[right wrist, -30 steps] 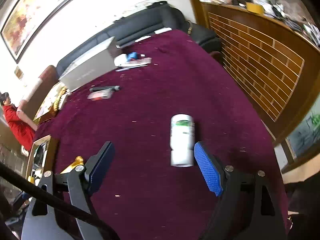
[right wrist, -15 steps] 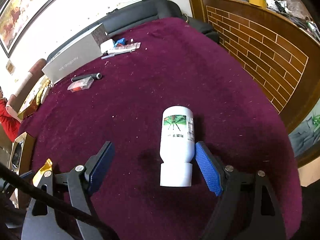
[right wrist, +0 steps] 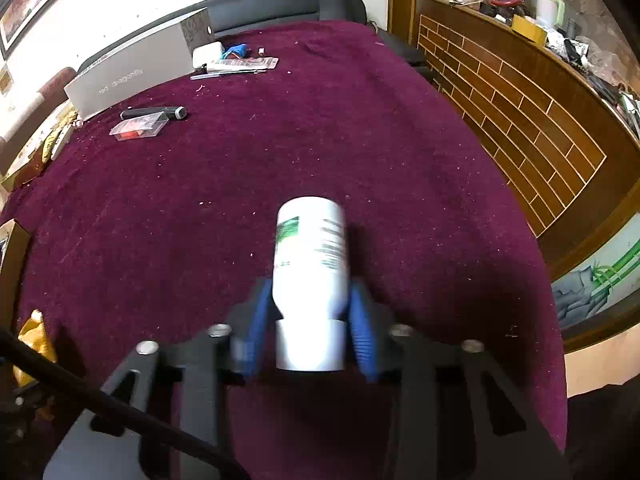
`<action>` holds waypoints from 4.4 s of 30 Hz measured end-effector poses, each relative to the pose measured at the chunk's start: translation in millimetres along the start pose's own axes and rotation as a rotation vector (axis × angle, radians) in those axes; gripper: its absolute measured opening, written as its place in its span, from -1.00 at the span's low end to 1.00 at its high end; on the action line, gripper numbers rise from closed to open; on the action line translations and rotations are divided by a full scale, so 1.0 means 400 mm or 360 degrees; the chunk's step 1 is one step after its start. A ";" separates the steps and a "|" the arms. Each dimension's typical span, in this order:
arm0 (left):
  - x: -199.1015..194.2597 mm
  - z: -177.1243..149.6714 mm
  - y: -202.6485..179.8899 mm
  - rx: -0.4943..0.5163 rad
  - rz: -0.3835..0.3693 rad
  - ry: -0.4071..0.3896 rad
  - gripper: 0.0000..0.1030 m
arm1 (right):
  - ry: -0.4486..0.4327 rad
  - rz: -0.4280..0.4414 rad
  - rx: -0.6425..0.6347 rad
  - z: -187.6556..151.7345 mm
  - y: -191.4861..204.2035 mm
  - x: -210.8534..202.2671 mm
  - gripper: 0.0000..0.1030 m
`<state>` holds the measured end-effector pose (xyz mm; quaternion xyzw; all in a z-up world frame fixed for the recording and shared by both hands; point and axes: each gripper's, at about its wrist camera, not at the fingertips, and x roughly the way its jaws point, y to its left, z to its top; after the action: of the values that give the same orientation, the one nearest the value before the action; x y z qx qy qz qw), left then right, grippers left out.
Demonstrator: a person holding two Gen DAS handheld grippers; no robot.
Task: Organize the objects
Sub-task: 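Carry packet and green-label bottle into the box while both grippers release them, then move both open grippers back toward the marker and clear package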
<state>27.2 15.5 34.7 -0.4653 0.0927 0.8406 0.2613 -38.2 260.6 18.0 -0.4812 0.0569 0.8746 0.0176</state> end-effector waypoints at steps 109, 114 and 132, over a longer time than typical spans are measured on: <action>-0.392 -0.227 0.570 -0.0689 0.0806 -0.0412 -0.15 | 0.0080 0.0879 -0.0724 -0.205 1.001 -0.119 -0.25; -0.413 -0.224 0.542 -0.0671 0.0831 -0.0431 -0.10 | 0.0042 0.0896 -0.0717 -0.211 0.984 -0.150 -0.15; -0.439 -0.192 0.380 -0.0534 0.0890 -0.0466 0.07 | -0.0093 0.0872 -0.0588 -0.203 0.813 -0.226 0.00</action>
<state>79.4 -205.7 125.2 -0.3329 0.0387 0.9409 -0.0482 50.7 -69.8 77.9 -0.4176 0.0240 0.8558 -0.3044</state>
